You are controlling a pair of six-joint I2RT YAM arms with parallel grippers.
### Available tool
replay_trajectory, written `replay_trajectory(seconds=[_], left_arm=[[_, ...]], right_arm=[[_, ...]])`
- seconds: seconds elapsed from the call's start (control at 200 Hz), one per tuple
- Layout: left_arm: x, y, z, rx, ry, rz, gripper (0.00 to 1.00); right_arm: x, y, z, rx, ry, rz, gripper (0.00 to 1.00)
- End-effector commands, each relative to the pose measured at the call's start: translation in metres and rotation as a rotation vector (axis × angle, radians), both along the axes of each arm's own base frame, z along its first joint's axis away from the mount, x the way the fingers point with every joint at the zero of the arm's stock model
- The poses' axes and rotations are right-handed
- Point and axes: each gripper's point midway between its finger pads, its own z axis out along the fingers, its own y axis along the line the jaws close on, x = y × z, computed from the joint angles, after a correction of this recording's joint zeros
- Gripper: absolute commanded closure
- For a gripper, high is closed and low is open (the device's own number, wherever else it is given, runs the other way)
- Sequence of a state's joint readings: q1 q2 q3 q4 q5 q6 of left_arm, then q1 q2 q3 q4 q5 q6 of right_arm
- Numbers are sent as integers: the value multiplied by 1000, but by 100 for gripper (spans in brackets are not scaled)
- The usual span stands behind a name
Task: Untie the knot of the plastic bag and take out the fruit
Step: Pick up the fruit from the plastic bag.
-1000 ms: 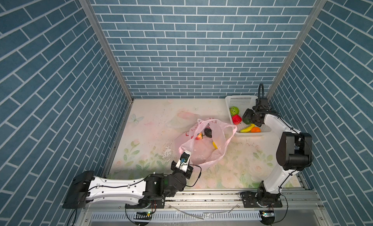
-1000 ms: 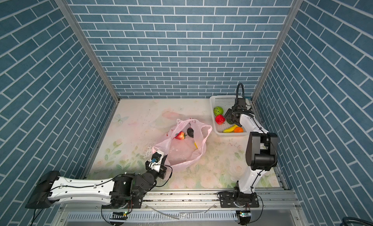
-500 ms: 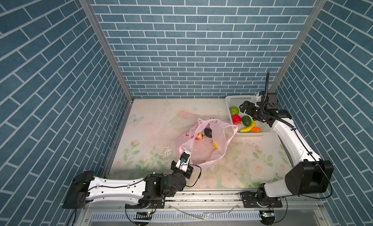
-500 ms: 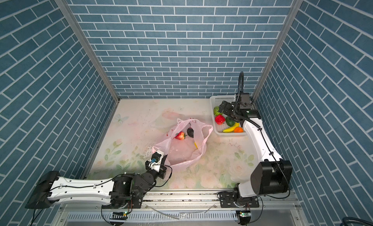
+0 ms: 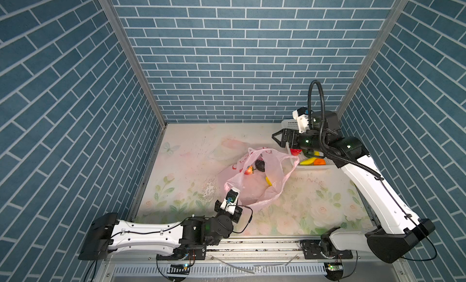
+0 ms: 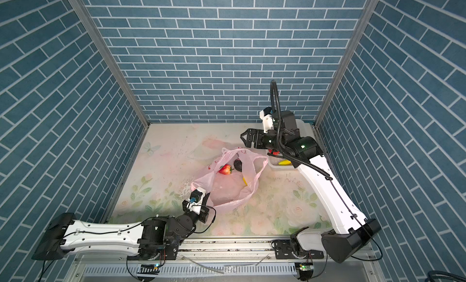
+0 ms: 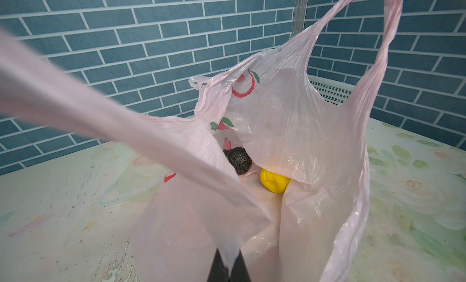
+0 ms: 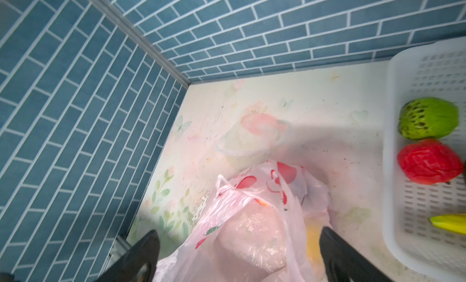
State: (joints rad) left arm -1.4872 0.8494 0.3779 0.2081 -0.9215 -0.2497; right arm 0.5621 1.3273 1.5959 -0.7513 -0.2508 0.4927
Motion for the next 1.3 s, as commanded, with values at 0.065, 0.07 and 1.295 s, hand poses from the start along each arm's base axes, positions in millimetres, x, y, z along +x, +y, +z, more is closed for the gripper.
replay_trajectory(seconds=[0.065, 0.07, 1.295], left_arm=[[0, -4, 12, -31, -8, -2, 97], [0, -4, 12, -32, -8, -1, 97], [2, -6, 25, -66, -56, 1, 97]], right_arm=[[-36, 33, -13, -44, 70, 136, 4], [-37, 33, -14, -45, 71, 137, 4], [-41, 114, -283, -304, 366, 29, 23]])
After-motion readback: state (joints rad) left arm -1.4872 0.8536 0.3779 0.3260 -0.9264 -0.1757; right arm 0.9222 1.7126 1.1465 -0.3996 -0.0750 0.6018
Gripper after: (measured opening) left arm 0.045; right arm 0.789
